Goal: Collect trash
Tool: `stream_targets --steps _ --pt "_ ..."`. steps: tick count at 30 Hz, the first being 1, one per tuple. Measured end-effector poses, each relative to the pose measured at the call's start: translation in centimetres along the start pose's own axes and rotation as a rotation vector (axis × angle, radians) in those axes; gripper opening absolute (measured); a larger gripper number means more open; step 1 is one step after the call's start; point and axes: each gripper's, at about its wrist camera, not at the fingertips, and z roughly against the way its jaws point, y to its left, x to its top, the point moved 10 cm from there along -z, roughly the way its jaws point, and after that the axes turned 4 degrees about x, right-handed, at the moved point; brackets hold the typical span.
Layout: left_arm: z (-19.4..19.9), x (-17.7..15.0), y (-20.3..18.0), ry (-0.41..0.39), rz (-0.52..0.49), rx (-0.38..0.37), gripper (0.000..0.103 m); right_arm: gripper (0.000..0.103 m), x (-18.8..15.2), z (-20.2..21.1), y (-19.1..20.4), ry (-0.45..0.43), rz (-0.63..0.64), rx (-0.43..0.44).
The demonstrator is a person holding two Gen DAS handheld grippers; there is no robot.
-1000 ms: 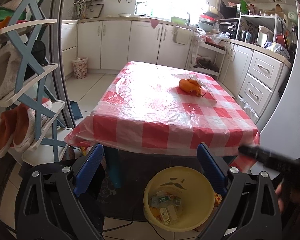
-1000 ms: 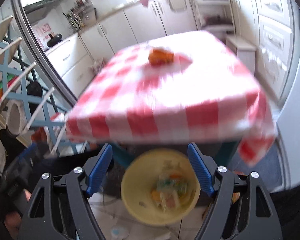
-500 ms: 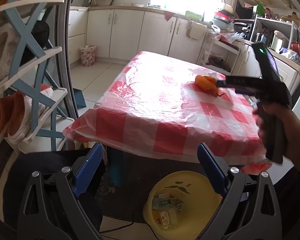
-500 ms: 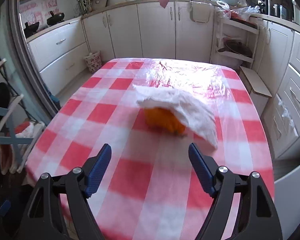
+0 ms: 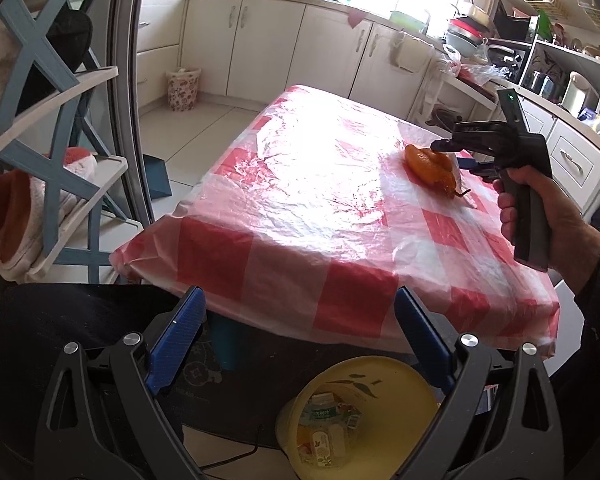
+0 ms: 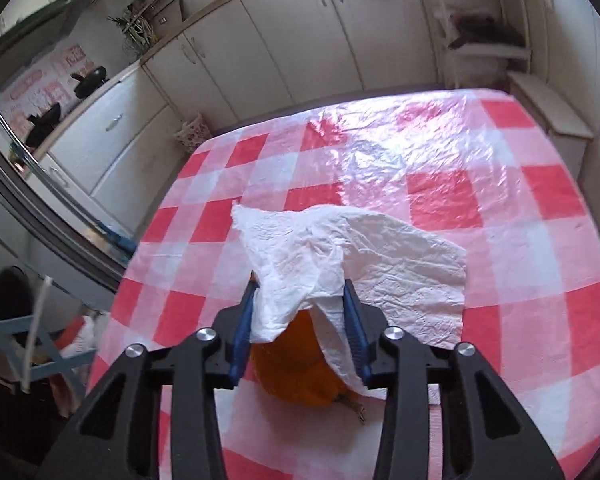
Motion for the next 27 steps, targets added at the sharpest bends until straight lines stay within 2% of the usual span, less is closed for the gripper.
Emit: stream_targets --steps 2,3,4,5,8,11,16,18,20,24,25,26,27 --pt "-0.1 0.1 -0.2 -0.002 -0.001 -0.002 0.091 0.029 -0.5 0.1 0.5 0.028 -0.032 0.074" --pt "-0.1 0.1 -0.3 -0.004 -0.003 -0.002 0.091 0.025 -1.2 0.2 1.0 0.053 -0.056 0.138" --pt "-0.1 0.0 -0.4 -0.005 -0.004 -0.001 0.091 0.015 -1.5 0.4 1.4 0.067 -0.071 0.175" --pt "-0.1 0.0 -0.3 -0.005 -0.004 -0.001 0.091 0.012 -2.4 0.6 2.1 0.093 -0.097 0.234" --pt "0.1 -0.1 -0.2 -0.009 0.000 0.001 0.091 0.010 -4.5 1.5 3.9 0.144 -0.134 0.355" --pt "0.6 -0.1 -0.3 -0.019 -0.006 -0.001 0.091 0.010 -6.1 2.6 5.5 0.161 -0.125 0.403" --pt "1.3 -0.3 -0.5 -0.025 -0.019 -0.002 0.091 0.010 -4.4 5.0 4.3 0.030 -0.053 0.244" --pt "1.7 -0.2 -0.6 -0.034 -0.022 -0.002 0.091 0.010 -4.1 5.7 3.1 -0.001 -0.012 0.115" --pt "1.9 0.2 -0.7 -0.043 -0.023 -0.007 0.091 0.010 -4.6 6.1 2.0 0.002 0.050 -0.010" --pt "2.0 2.4 -1.5 -0.081 -0.014 -0.032 0.091 0.014 -6.5 6.2 0.7 0.057 0.093 -0.115" --pt "1.8 3.4 -2.1 -0.094 -0.012 -0.046 0.092 0.021 -7.2 6.1 0.2 0.088 0.099 -0.130" --pt "1.7 4.1 -2.5 -0.105 -0.011 -0.054 0.092 0.039 -7.8 5.9 0.0 0.117 0.111 -0.145" --pt "1.4 5.0 -3.1 -0.121 -0.012 -0.062 0.094 0.046 -8.0 6.0 -0.2 0.108 0.124 -0.164"
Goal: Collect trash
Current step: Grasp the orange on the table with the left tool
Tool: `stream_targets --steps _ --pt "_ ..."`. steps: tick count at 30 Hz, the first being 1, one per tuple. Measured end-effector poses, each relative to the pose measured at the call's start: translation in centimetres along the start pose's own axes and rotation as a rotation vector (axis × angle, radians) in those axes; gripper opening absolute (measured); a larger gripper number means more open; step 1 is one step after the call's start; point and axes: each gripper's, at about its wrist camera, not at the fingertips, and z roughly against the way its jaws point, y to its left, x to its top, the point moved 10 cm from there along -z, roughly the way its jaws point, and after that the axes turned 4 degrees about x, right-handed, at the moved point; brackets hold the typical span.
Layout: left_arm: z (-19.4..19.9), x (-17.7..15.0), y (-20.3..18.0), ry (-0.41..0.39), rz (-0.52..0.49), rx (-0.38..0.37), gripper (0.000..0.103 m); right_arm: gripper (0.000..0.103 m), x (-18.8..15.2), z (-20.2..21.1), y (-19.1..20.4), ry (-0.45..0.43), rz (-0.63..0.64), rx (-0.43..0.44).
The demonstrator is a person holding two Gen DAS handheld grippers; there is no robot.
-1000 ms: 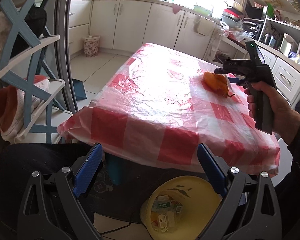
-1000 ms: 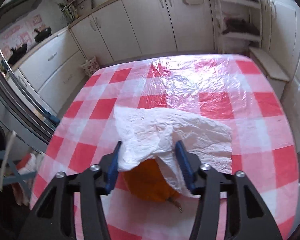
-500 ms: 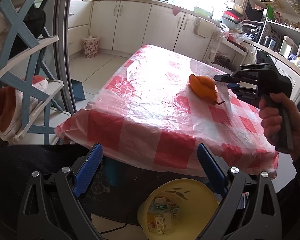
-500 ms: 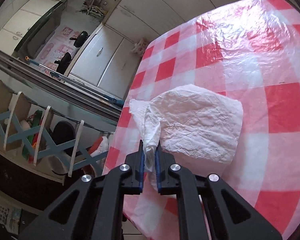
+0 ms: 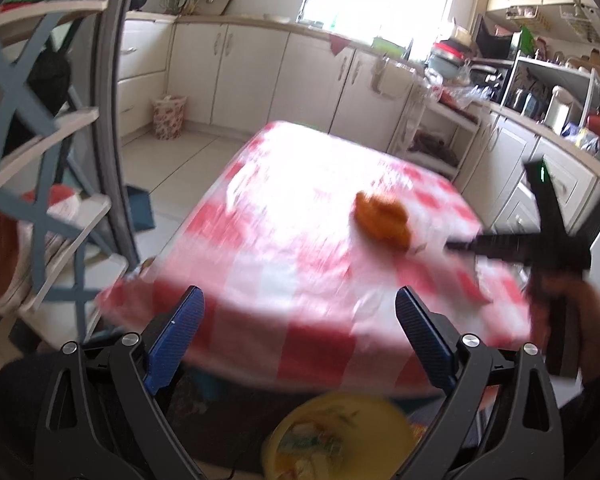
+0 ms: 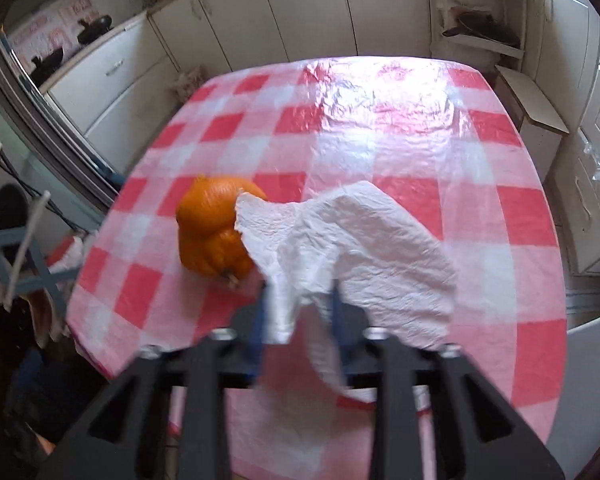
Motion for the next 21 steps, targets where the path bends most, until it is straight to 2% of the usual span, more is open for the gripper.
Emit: stream_targets --steps 1,3,4,9,12,17,19,20,21 --pt "-0.6 0.9 -0.7 -0.014 -0.007 -0.005 0.094 0.054 0.0 0.2 0.0 -0.017 0.010 -0.017" --pt "-2.0 2.1 -2.2 -0.022 -0.031 -0.018 0.094 0.055 0.7 1.3 -0.3 -0.064 0.027 -0.044" --pt "-3.2 2.9 -3.4 -0.025 -0.053 -0.024 0.094 0.059 1.1 1.9 -0.8 -0.096 0.014 -0.047" --pt "-7.9 4.9 -8.5 -0.026 -0.139 -0.031 0.094 0.062 3.5 4.8 -2.8 -0.220 -0.131 0.029" --pt "-11.1 5.4 -11.0 -0.018 -0.208 -0.006 0.094 0.062 4.0 5.2 -3.4 -0.239 -0.193 0.081" --pt "-15.8 6.5 -13.7 0.005 -0.301 0.054 0.094 0.062 4.3 5.5 -3.8 -0.246 -0.229 0.116" --pt "-17.0 6.2 -14.5 0.035 -0.339 0.047 0.082 0.063 4.3 5.5 -3.8 -0.242 -0.233 0.130" --pt "-17.9 5.6 -14.8 0.087 -0.356 0.027 0.063 0.063 4.3 5.6 -3.8 -0.242 -0.236 0.137" --pt "-18.6 5.1 -14.8 0.128 -0.355 0.014 0.048 0.063 4.3 5.6 -3.8 -0.240 -0.236 0.143"
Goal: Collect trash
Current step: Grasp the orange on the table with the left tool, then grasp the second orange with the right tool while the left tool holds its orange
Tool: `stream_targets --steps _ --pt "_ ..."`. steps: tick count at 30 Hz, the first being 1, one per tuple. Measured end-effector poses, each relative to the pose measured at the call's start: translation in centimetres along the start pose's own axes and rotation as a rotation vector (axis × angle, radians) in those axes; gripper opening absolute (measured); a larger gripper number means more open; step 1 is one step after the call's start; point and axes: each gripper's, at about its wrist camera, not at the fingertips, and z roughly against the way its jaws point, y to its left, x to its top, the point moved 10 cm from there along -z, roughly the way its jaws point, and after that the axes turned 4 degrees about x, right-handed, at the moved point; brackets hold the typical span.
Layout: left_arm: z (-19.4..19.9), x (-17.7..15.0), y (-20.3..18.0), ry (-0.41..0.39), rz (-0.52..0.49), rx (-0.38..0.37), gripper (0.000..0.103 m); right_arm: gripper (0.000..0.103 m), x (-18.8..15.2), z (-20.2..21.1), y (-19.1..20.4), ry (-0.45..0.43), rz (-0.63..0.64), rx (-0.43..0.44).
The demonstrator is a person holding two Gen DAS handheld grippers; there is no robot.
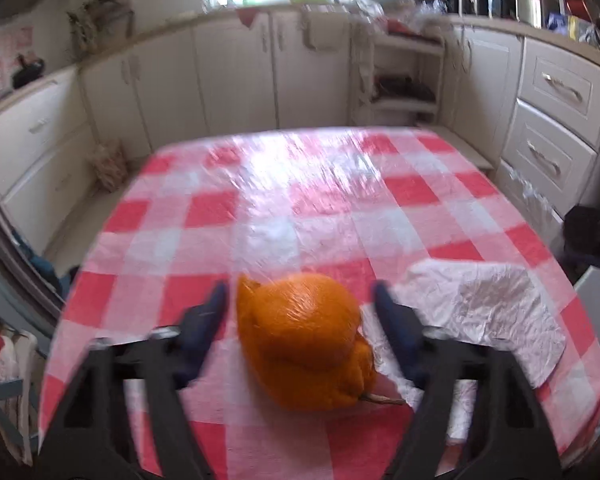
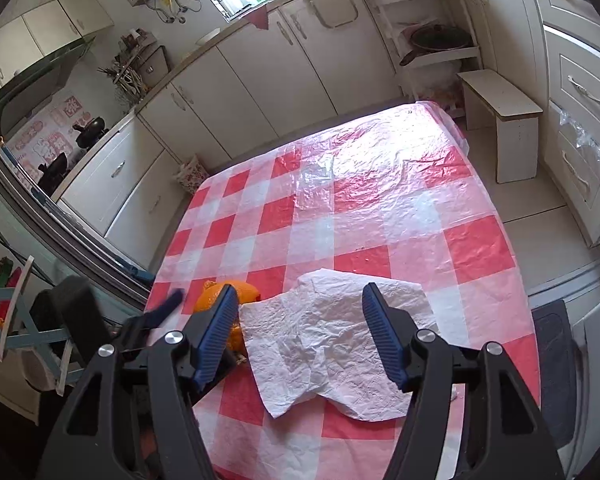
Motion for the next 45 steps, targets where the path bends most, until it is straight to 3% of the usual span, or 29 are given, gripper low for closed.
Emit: stream_targets --steps 3,7,10,15,20,27,34,36,38,45 --pt "0.4 -0.2 1.3 -0.009 0.078 -0.047 0.037 0.063 -0.3 -0.5 0.3 0.025 -0.005 0.025" --pt "2.5 -1.2 3.7 -0.025 0.204 -0.130 0.032 0.063 -1.2 -1.4 1.8 0.069 0.040 0.048" --pt "4.3 -2.8 5.2 -0.022 0.271 -0.182 0.031 0.063 -2.5 -2.4 3.9 0.113 0.139 0.046" --pt "5.5 -5.6 7.8 0.012 0.385 -0.226 0.033 0.064 -7.5 -4.5 9.8 0.216 0.450 0.066" --pt "6.5 -7.1 10.2 0.008 0.435 -0.212 0.032 0.064 -10.6 -6.8 11.7 0.263 0.541 0.057" --pt "7.3 -8.7 12.3 0.013 0.439 -0.201 0.029 0.064 -7.3 -7.9 10.1 0.217 0.406 0.025" --pt "6.8 -9.4 12.7 0.026 0.455 -0.210 0.030 0.065 -8.0 -10.7 8.2 0.286 0.239 0.034" --pt "6.9 -9.4 12.6 0.024 0.443 -0.210 0.030 0.058 -8.2 -11.2 8.2 0.288 0.193 0.066" --pt "7.0 -9.4 12.4 0.025 0.433 -0.212 0.030 0.043 -8.4 -11.4 8.8 0.302 0.188 0.099" --pt "8.6 -9.7 11.4 0.018 0.413 -0.223 0.030 0.035 -8.7 -9.3 10.3 0.283 0.201 0.158"
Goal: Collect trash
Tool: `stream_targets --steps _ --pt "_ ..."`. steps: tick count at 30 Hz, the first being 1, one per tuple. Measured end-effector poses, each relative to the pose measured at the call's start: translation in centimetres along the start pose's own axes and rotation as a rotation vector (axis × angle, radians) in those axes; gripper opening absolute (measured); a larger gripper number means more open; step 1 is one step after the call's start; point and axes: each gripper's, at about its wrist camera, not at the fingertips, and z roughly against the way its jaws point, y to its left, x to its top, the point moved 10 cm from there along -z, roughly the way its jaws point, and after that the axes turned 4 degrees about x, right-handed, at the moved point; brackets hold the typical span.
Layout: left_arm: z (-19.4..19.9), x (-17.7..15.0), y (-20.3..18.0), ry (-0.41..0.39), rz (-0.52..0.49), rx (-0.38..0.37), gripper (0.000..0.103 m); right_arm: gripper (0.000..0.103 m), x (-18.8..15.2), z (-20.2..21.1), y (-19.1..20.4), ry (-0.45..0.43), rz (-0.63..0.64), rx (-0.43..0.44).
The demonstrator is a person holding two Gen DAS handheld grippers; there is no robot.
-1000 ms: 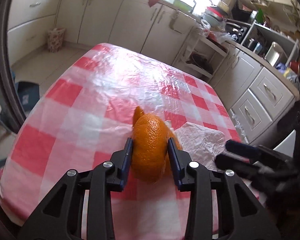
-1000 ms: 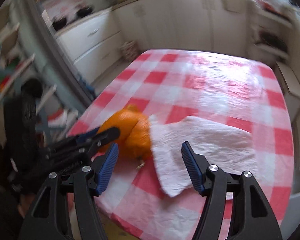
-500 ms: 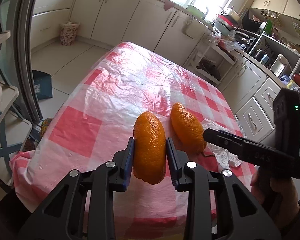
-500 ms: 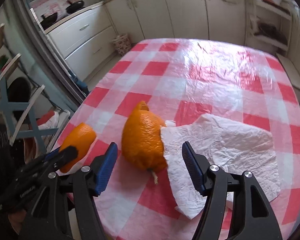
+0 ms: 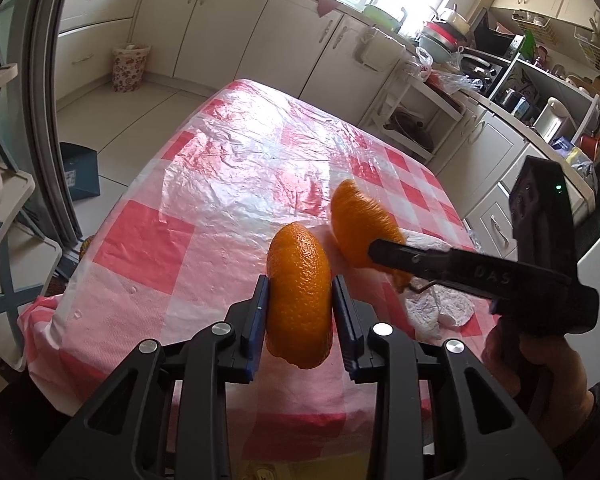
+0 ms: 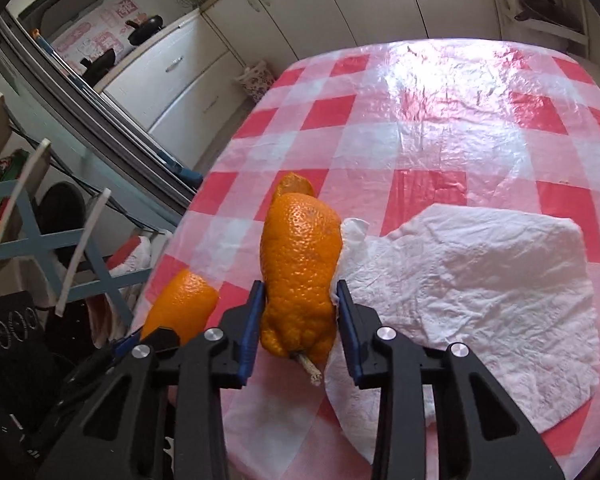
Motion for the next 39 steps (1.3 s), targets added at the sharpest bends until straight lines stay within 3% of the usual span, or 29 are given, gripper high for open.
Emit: stream_targets --steps 5,13,15,17,19,22,24,29,31,35,39 --pt "1.8 -1.2 -0.6 -0.008 -0.022 -0.008 0.030 0.035 -0.3 4.6 3.4 -0.130 0.257 -0.123" --pt "4.6 -2.8 -0.8 -0.020 -0.046 -0.014 0.030 0.036 -5.7 7.1 7.6 -0.240 0.720 -0.359" --pt "4.5 -3.1 -0.6 -0.014 -0.045 -0.011 0.030 0.038 -6.6 5.8 5.9 -0.179 0.740 -0.405" --pt "4.3 -3.3 -0.3 -0.006 -0.035 -0.009 0.030 0.047 -7.1 3.8 3.2 -0.092 0.709 -0.430" --pt "4.1 -3.5 -0.1 0.000 -0.036 -0.007 0.030 0.051 -7.6 2.4 1.2 -0.001 0.630 -0.386" --pt "4.0 -3.4 0.2 -0.002 -0.035 -0.005 0.030 0.061 -7.0 2.9 0.4 0.018 0.507 -0.291" --pt "3.9 -3.2 0.7 -0.004 -0.027 -0.002 0.030 0.065 -6.0 4.0 0.5 -0.015 0.447 -0.239" --pt "3.2 -3.1 1.4 0.006 -0.010 -0.001 0.030 0.066 -3.1 6.0 -1.0 -0.079 0.211 -0.059" --pt "3.1 -3.2 1.4 0.009 -0.005 -0.006 0.029 0.062 -3.1 5.5 -0.4 -0.064 0.211 -0.036" --pt "2.9 -3.1 1.3 0.011 -0.004 -0.013 0.030 0.060 -4.4 2.8 1.5 -0.006 0.357 -0.138" --pt "2.8 -3.3 1.5 0.015 0.002 -0.010 0.030 0.057 -5.6 0.1 3.1 -0.009 0.599 -0.362"
